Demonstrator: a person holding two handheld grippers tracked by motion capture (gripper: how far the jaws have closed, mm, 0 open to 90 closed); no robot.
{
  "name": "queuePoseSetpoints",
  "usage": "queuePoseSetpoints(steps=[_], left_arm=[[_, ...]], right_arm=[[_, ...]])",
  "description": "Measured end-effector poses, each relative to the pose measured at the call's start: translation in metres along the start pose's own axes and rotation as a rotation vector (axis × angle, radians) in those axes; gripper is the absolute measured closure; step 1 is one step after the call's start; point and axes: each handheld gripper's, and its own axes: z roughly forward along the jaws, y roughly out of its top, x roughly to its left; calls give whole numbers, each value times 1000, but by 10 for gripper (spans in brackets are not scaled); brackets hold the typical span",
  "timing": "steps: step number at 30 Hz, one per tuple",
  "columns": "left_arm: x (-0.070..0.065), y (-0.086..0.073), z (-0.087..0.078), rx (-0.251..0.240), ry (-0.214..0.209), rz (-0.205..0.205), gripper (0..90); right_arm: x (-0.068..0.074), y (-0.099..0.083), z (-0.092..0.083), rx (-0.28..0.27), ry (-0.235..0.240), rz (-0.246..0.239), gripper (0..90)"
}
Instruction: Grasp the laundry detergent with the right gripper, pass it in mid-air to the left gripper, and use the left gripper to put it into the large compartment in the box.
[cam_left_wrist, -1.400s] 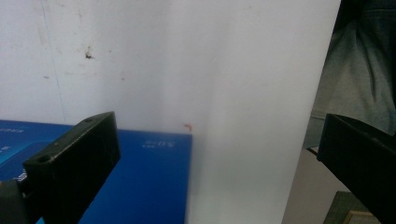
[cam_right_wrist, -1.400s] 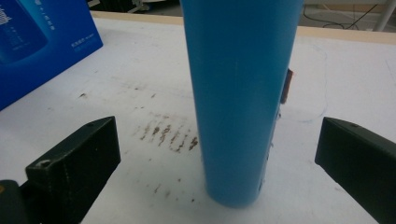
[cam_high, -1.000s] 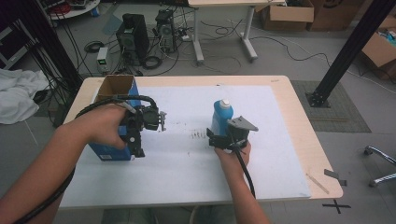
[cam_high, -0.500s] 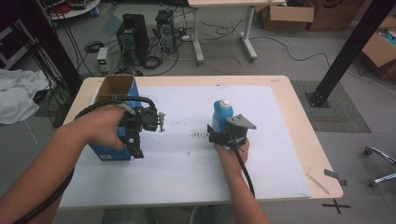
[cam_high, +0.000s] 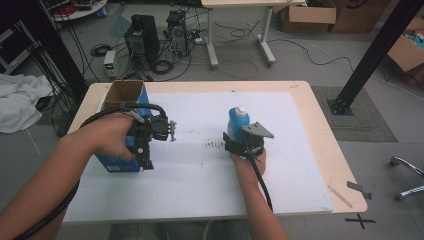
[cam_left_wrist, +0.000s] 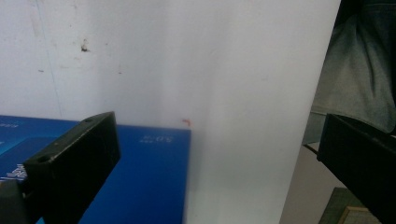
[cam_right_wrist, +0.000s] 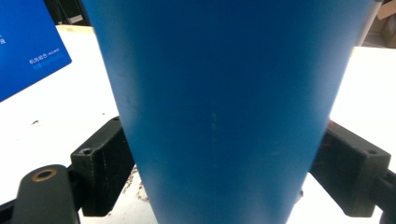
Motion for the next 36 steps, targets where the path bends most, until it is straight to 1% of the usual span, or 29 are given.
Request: queuePoseSetpoints(steps=[4,12,14,21,24,26,28,29,32,36], left_arm=[[1,2,-2,4,1,7,0],[2,3,0,9,3,4,0],[3,3,0,4,1,6,0],[4,4,1,16,-2,5,0],[4,5,1,9,-1,6,0],[4,6,1,13,-2,8,1],[4,7,1,12,-1,7,0],[4,8,1,12,-1,7,0],[4,8,0,13,-2,7,0],[4,8,0,13,2,8,0]], right_arm=[[0,0,0,4,14,-3,166],[0,0,0,-3,16,-8,195],[1,-1,0,-8,11,-8,226],[0,-1,0,-12,-1,-8,254],[0,-2,0,-11,-2,-14,262],[0,-2,-1,-18,9,-7,278],[0,-1,-2,-20,9,-12,281],[0,-1,-2,-24,9,-26,293],[0,-1,-2,-26,13,-29,303],[1,-1,-2,-27,3,-35,333]])
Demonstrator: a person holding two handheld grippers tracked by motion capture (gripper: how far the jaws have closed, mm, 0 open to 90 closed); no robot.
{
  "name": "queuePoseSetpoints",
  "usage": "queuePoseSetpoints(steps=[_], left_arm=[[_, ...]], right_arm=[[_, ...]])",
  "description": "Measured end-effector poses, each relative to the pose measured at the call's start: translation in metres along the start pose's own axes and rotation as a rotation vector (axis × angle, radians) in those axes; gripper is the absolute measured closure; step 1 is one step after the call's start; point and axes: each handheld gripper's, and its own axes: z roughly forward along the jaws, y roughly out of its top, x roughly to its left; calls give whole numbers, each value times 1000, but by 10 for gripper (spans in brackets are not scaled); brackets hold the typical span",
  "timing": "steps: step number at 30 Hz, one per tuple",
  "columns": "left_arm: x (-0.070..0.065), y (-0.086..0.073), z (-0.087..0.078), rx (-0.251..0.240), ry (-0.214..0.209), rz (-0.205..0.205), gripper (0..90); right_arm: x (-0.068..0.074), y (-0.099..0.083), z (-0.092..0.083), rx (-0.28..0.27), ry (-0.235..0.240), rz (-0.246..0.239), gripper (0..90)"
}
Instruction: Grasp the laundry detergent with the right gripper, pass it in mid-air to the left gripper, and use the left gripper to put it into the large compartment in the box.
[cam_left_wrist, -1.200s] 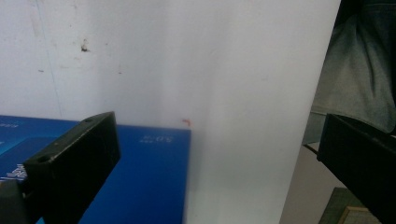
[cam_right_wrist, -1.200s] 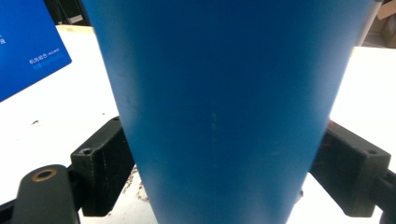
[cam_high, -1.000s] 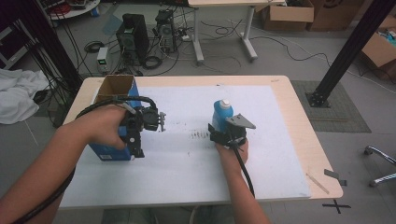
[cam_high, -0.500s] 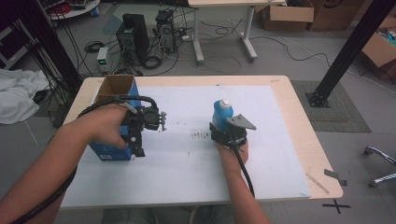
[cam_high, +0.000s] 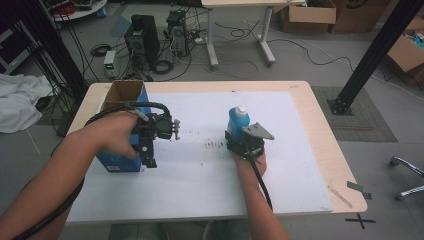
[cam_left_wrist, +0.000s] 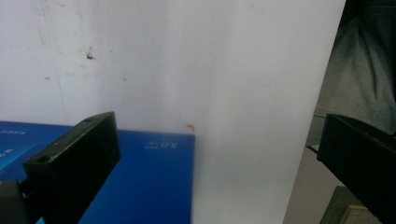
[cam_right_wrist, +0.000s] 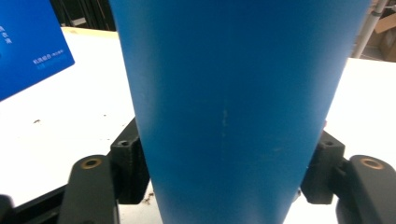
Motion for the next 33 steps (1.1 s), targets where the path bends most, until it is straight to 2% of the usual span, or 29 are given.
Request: queuePoseSetpoints(steps=[8,18,21,24,29,33], left_arm=[[1,-1,2,5,-5,-4,1],[1,-1,3,1,-5,-5,1],[1,-1,4,3,-7,-4,1],[1,-1,5,1,-8,-4,0],[0,-1,3,-5,-6,-5,0],[0,0,0,-3,-3,-5,1]], right_arm=[[0,-1,1,-6,-2,-2,348],[5,-2,2,-18,-62,-37,420],[6,-2,1,-20,-66,-38,435],[4,-2,1,-16,-49,-41,449],[-1,1,-3,-21,17,-33,464],[-4,10,-11,-28,71,-59,465]])
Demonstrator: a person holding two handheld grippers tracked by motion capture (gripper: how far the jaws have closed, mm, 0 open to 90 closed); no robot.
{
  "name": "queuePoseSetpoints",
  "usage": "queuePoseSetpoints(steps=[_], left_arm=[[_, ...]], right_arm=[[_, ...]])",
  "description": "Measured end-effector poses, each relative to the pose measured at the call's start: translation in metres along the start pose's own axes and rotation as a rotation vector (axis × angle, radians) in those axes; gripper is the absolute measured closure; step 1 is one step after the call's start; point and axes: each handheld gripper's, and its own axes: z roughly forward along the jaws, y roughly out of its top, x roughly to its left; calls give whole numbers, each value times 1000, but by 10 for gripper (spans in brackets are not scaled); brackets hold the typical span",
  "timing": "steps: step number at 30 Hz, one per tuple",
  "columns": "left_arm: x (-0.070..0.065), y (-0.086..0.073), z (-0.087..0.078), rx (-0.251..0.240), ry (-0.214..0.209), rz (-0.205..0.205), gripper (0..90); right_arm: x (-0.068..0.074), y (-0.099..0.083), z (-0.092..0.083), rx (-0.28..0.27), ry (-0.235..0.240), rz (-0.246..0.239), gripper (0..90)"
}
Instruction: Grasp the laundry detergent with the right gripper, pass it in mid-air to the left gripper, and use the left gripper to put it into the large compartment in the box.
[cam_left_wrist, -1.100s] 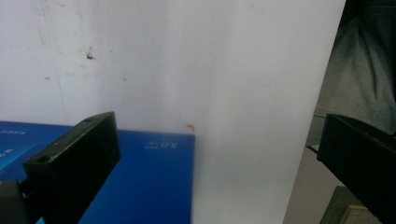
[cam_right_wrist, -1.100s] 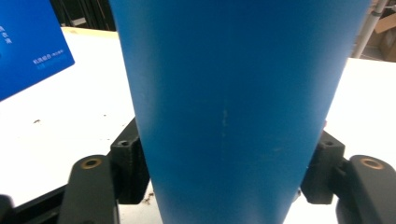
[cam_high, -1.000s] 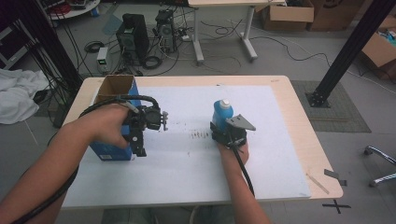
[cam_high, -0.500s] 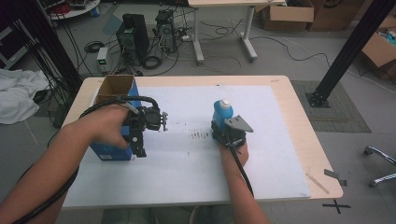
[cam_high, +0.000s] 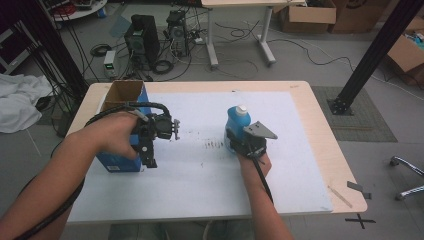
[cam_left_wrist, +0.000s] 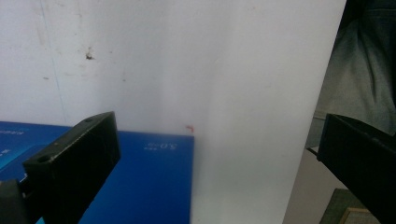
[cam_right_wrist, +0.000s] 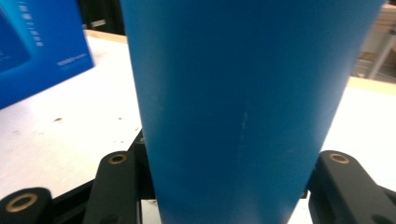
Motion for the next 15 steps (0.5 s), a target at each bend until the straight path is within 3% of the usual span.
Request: queuePoseSetpoints(steps=[3,13,15], left_arm=[[-1,1,-2,-1,3,3,1],[-2,4,-8,-3,10,6,0],[-2,5,-10,-1,15,9,0]], right_arm=[[-4,8,-7,-4,55,-3,466],[-17,28,-34,18,229,-99,464],[-23,28,-38,22,266,-100,464]])
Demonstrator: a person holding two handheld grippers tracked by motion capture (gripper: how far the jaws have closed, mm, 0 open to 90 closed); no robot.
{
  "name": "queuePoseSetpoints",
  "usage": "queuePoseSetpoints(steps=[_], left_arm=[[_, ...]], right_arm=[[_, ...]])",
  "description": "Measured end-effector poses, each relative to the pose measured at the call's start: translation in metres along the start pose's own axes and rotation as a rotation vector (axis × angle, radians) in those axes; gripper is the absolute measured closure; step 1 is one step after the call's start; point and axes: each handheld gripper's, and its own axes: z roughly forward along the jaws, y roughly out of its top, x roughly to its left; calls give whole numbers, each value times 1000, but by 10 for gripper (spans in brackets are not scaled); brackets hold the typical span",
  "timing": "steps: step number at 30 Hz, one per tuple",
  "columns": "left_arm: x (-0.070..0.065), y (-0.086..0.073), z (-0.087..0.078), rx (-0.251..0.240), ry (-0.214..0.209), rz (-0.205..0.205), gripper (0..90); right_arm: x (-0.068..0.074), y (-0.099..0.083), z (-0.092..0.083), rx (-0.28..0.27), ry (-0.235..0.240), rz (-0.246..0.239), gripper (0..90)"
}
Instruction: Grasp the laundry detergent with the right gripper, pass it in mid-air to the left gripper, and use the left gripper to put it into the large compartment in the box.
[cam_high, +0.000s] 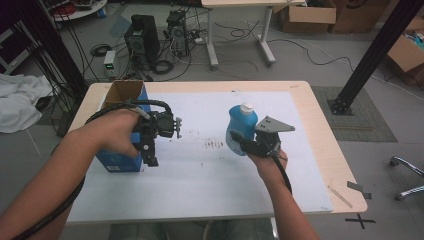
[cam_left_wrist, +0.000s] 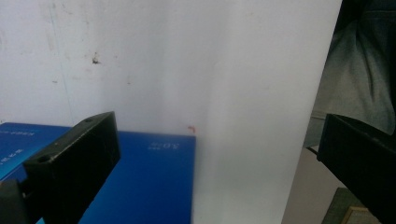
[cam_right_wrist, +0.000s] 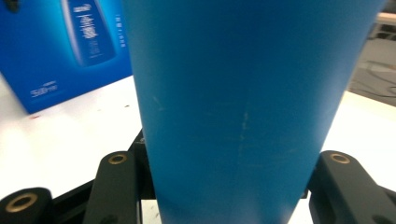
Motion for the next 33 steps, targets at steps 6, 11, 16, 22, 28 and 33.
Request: queuePoseSetpoints(steps=[6,11,16,22,28,33], left_arm=[[-2,3,-6,-2,6,10,1],[-4,4,-9,-2,7,19,0],[-6,4,-10,-12,0,19,0],[-10,8,-13,-14,-1,31,1],[-15,15,-17,-20,6,52,0],[-21,19,-19,-25,10,65,0]], right_arm=[[-4,-4,-7,34,117,-70,464],[2,-6,-6,54,227,-140,464],[8,-7,-6,66,334,-188,463],[23,-4,-3,62,469,-242,463],[40,1,3,67,560,-279,463],[52,4,9,56,609,-293,464]])
